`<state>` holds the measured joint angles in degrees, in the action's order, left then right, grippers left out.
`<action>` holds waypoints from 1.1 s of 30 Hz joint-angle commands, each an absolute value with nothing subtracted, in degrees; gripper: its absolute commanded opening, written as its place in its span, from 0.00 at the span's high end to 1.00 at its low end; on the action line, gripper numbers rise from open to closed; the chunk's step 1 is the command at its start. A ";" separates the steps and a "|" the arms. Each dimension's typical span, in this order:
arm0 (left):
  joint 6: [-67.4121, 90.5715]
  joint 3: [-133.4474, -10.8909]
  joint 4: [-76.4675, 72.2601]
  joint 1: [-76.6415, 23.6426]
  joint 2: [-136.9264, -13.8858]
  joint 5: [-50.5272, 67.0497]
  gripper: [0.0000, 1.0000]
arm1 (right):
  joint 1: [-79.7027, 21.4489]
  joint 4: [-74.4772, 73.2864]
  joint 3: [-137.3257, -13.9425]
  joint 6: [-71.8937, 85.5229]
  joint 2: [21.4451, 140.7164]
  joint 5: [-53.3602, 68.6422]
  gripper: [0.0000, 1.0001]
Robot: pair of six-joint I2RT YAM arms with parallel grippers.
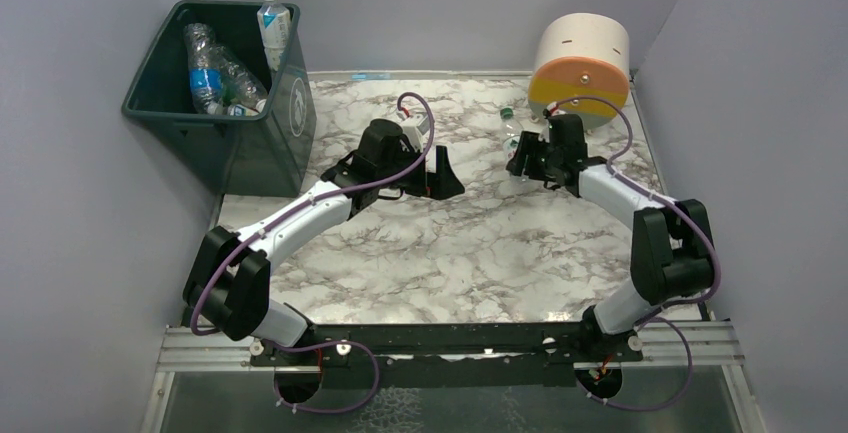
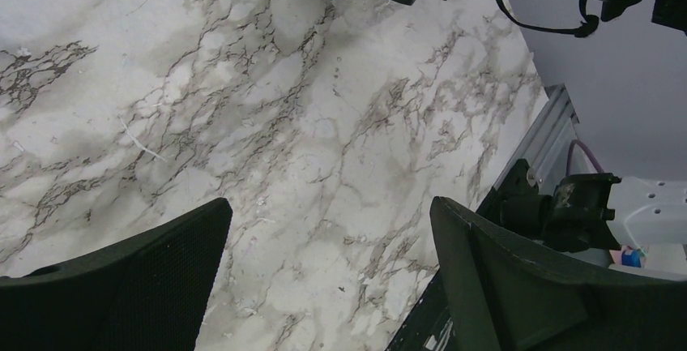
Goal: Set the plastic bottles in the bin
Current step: Pick up the plastic bottle at the center of the board, then place the plastic bottle in the trash bin.
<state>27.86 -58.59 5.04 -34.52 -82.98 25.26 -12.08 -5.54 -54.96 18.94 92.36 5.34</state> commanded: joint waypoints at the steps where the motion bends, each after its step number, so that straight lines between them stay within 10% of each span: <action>1: 29.58 -56.53 0.88 -34.80 -83.17 27.41 0.01 | -12.87 -7.08 -52.92 17.77 87.51 8.41 0.42; 33: 39.81 -51.16 -14.94 -34.84 -88.94 32.08 0.01 | -14.30 -8.09 -43.43 19.51 73.32 18.89 0.42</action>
<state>38.83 -51.66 -11.99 -34.54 -88.68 30.52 -13.78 -8.64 -44.18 18.61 74.52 16.58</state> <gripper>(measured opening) 0.991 0.611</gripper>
